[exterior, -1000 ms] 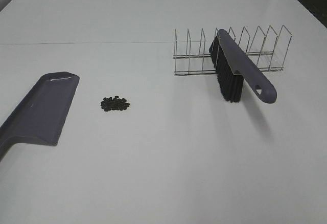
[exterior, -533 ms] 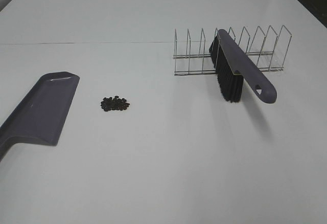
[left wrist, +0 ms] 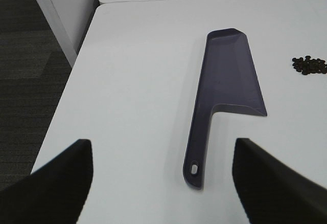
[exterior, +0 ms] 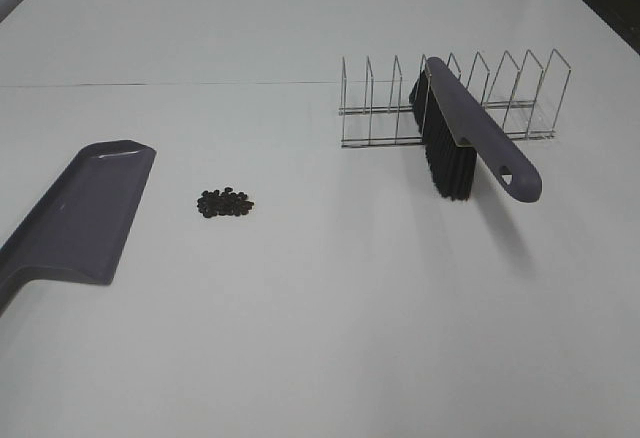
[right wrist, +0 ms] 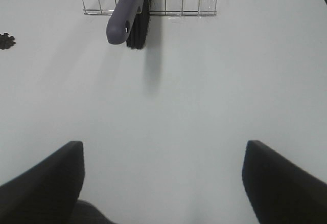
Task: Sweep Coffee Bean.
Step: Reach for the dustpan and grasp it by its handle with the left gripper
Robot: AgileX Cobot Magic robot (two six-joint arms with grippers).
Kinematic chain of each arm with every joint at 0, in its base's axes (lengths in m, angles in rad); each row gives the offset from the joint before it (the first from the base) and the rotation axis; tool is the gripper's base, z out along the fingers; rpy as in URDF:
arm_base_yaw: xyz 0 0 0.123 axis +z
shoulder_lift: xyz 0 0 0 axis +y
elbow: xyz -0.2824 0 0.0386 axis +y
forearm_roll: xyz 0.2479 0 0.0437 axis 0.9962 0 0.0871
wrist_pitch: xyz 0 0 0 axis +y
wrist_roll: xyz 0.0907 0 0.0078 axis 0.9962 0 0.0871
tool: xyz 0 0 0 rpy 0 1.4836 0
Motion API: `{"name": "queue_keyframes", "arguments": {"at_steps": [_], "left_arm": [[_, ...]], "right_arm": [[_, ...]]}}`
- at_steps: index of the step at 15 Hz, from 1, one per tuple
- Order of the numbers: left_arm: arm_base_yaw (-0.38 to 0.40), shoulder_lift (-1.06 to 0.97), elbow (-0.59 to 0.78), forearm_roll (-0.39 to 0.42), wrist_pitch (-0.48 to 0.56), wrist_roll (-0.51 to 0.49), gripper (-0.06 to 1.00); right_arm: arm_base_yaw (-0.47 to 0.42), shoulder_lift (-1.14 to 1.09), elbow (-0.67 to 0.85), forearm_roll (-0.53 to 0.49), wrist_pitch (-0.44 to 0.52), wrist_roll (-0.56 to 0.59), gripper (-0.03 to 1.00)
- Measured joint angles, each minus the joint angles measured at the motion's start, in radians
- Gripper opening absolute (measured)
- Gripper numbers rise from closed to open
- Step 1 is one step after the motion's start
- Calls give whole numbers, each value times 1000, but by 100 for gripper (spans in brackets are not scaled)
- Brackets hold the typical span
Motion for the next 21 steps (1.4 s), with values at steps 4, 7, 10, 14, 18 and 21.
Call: {"name": "queue_keyframes", "arguments": {"at_steps": [4, 7, 10, 14, 18, 21], "left_arm": [[0, 0, 0, 0, 0, 0, 79], [0, 0, 0, -1, 0, 0, 79], [0, 61, -3, -7, -3, 23, 79], [0, 305, -14, -18, -41, 64, 79], [0, 526, -45, -57, -122, 93, 79], [0, 764, -96, -98, -146, 94, 79]], "right_arm": [[0, 0, 0, 0, 0, 0, 72], [0, 0, 0, 0, 0, 0, 72], [0, 0, 0, 0, 0, 0, 72], [0, 0, 0, 0, 0, 0, 72], [0, 0, 0, 0, 0, 0, 72], [0, 0, 0, 0, 0, 0, 72]]}}
